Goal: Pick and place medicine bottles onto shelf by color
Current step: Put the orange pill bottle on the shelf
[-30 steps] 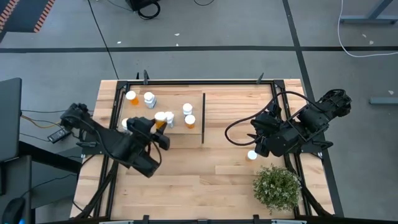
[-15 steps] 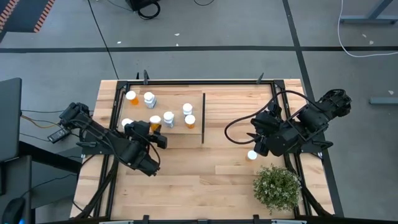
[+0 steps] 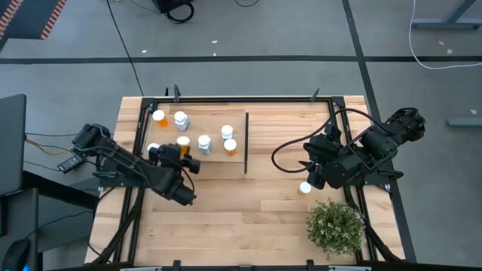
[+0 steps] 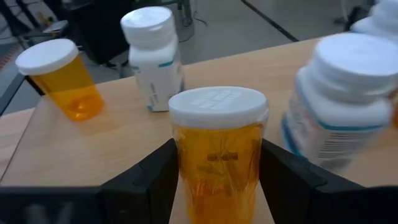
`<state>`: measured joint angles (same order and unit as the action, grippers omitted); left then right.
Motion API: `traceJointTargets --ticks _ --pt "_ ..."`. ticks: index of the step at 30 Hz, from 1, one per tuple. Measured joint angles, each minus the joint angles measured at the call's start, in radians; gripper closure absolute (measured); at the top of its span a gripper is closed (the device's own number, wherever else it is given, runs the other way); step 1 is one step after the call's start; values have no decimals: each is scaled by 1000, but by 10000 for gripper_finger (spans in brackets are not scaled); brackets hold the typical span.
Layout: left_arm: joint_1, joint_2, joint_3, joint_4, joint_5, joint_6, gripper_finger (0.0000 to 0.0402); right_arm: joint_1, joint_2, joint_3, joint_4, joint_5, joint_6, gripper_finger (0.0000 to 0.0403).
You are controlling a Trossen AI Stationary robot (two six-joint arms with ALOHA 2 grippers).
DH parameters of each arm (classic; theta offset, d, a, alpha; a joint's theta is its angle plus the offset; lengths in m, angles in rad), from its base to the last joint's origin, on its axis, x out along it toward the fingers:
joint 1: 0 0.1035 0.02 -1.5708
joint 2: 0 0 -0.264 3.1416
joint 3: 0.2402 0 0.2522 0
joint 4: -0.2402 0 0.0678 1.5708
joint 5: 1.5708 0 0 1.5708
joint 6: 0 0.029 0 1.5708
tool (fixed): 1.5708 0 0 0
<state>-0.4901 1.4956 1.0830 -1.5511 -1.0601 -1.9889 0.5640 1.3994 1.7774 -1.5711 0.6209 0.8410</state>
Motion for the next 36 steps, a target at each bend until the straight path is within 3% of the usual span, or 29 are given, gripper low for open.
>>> traceJointTargets --ticks 6,14,28,36 --pt "44 0 -38 30 -6 -24 199 0 0 0 0 -1 8 150" --pt "79 0 -39 59 -9 -23 168 0 0 0 0 -1 28 150" --pt "71 0 -35 72 -9 -18 111 0 0 0 0 -1 46 150" --pt "68 0 -35 101 -9 -16 101 0 0 0 0 -1 45 150"
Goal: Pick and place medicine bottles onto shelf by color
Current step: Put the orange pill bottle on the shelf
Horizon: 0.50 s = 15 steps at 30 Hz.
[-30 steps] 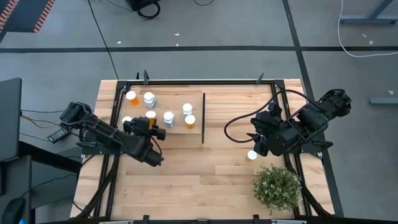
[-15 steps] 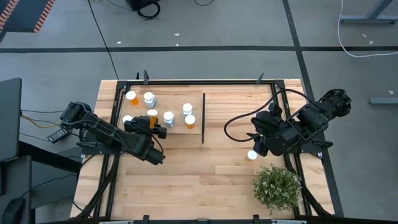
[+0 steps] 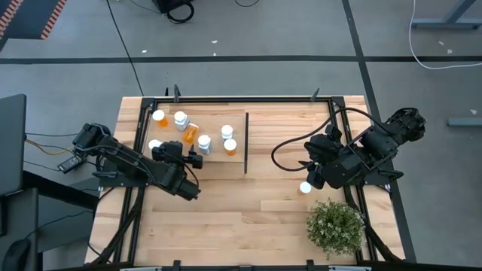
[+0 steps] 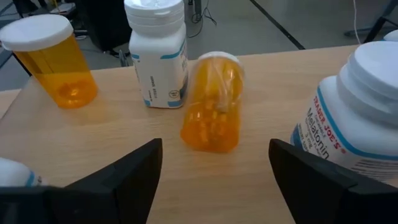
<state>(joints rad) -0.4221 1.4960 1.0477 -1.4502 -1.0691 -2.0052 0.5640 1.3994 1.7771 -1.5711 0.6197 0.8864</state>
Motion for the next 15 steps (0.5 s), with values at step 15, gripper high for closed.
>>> traceJointTargets --ticks 15 --pt "24 0 344 -57 -5 511 108 0 0 0 0 0 1 150"
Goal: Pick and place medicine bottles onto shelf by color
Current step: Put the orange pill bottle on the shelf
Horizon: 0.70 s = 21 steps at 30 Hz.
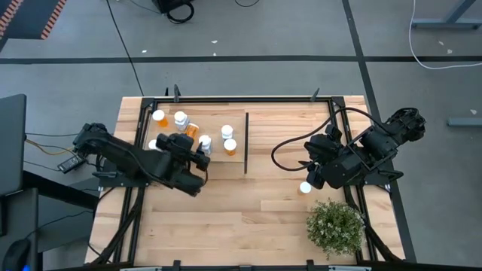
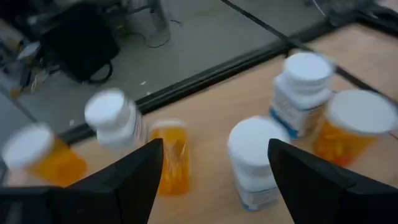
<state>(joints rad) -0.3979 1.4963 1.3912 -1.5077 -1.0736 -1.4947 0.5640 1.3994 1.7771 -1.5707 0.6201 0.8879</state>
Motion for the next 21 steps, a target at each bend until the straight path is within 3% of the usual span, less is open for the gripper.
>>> traceJointTargets --ticks 5,12,21 --pt "60 0 243 -48 158 359 108 0 0 0 4 0 32 150" --pt "298 -1 569 -63 535 611 109 -2 0 0 49 24 96 150" --pt "687 21 632 -65 891 900 147 -42 0 0 75 52 119 150"
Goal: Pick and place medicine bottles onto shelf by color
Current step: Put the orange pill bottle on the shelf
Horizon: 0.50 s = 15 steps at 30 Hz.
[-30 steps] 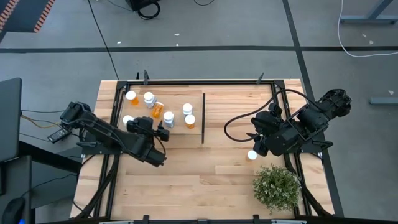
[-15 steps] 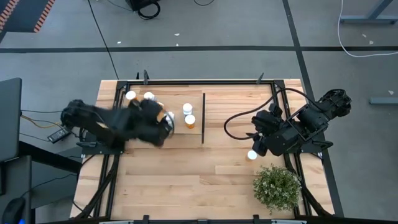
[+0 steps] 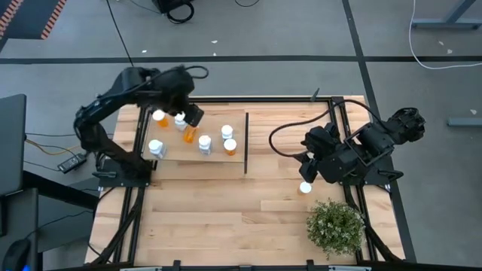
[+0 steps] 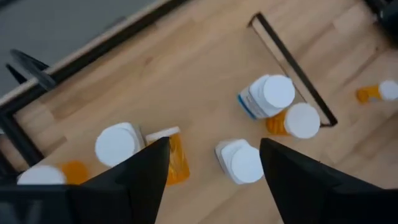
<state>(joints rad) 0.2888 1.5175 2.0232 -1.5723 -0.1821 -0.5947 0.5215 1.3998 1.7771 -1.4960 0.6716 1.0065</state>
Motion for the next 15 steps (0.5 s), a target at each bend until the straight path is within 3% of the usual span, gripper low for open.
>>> traceJointTargets --ticks 6,15 --pt "82 79 -2 1 128 113 176 -11 0 0 4 -16 1 150" --pt "141 183 -2 1 173 166 183 -30 0 0 4 -18 13 150"
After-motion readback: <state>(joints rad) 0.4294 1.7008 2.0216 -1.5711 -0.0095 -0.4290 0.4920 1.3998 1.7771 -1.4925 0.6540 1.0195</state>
